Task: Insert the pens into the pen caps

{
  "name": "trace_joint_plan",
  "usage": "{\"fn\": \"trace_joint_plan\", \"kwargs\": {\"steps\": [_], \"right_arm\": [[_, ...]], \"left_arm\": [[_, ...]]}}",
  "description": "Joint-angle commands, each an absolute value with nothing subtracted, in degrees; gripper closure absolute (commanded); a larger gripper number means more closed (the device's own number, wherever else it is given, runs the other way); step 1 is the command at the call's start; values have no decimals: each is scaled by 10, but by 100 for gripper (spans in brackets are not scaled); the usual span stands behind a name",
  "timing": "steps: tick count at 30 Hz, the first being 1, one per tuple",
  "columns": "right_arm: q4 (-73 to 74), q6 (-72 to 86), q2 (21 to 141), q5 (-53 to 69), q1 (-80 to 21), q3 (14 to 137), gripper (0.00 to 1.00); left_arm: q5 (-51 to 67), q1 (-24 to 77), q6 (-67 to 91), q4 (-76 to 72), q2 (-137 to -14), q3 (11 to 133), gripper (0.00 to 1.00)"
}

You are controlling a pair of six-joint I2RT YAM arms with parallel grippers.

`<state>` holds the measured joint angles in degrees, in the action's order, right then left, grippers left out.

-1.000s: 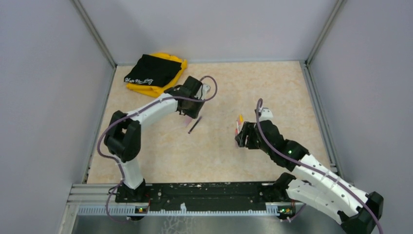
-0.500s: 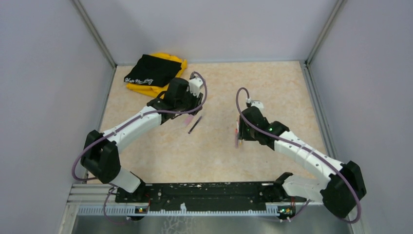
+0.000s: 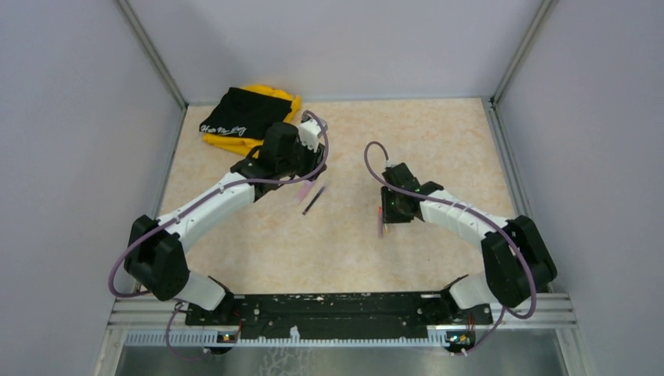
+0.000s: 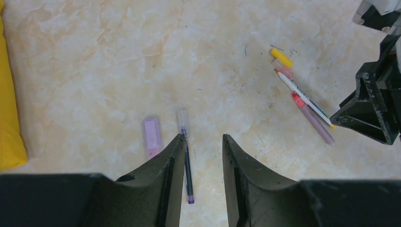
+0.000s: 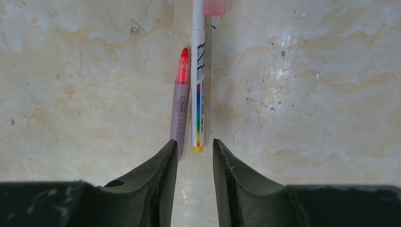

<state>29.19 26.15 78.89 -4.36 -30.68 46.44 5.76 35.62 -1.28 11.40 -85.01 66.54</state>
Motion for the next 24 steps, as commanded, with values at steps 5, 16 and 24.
{"fn": "trace_joint_plan", "kwargs": {"steps": [5, 16, 24], "right_arm": [[255, 225, 841, -40, -303, 506, 72], [255, 216, 859, -40, -303, 503, 76], [236, 221, 864, -31, -303, 487, 77]], "left_arm": [[56, 357, -15, 103, -848, 668, 60], [52, 358, -19, 109, -850, 672, 60], [49, 357, -20, 112, -848, 673, 60]]}}
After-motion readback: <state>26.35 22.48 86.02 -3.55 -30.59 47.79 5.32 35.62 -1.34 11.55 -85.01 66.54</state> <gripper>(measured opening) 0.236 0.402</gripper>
